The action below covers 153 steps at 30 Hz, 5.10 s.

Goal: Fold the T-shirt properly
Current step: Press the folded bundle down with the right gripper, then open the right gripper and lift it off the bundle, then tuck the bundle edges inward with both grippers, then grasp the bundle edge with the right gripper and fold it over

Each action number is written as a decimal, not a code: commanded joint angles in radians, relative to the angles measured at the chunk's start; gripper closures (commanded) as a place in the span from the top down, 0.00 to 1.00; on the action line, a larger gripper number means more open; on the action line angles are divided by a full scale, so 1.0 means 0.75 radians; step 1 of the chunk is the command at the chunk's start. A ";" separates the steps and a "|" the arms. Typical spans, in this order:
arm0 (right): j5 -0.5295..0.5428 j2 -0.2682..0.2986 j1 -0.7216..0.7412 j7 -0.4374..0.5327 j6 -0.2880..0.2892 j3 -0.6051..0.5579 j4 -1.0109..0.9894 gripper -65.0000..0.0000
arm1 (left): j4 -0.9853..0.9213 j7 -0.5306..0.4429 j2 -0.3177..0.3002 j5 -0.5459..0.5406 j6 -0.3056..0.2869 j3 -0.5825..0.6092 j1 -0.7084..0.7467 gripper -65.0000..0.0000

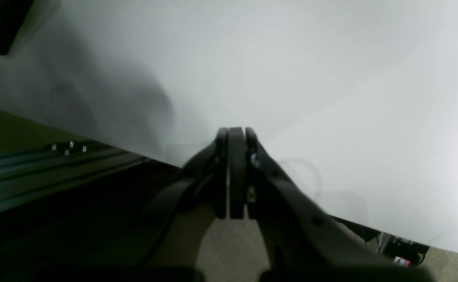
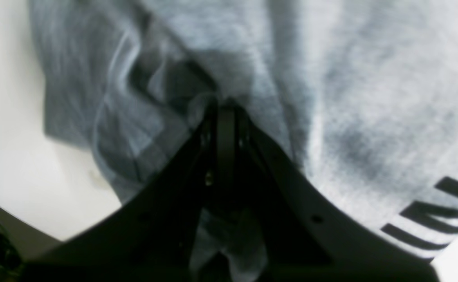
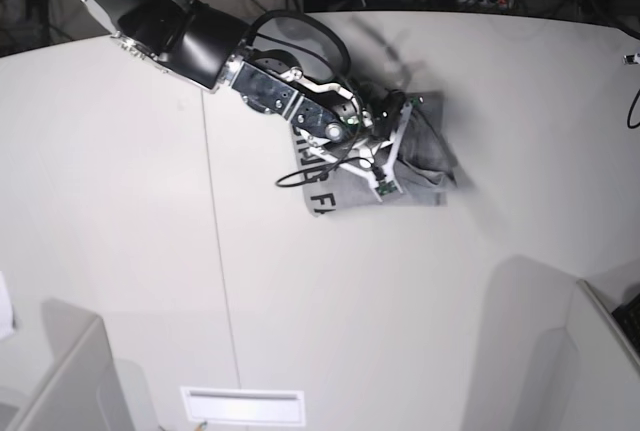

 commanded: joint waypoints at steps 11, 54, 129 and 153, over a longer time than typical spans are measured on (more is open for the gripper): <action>0.018 -0.172 0.040 -0.018 0.006 -0.090 0.022 0.00 | 0.018 -0.015 -0.034 -0.006 -0.007 -0.010 -0.004 0.00; 0.122 0.327 -0.265 0.013 0.041 0.553 0.681 0.00 | 0.051 -0.005 0.500 -0.597 0.174 0.540 -0.288 0.92; 0.120 -0.148 0.040 0.107 0.094 -0.167 0.235 0.27 | -0.013 0.071 -0.046 -0.577 0.246 -0.360 0.088 0.90; -0.031 -0.160 0.091 0.074 0.100 -0.184 0.041 0.44 | 0.057 0.073 0.015 -0.558 0.246 -0.397 0.119 0.90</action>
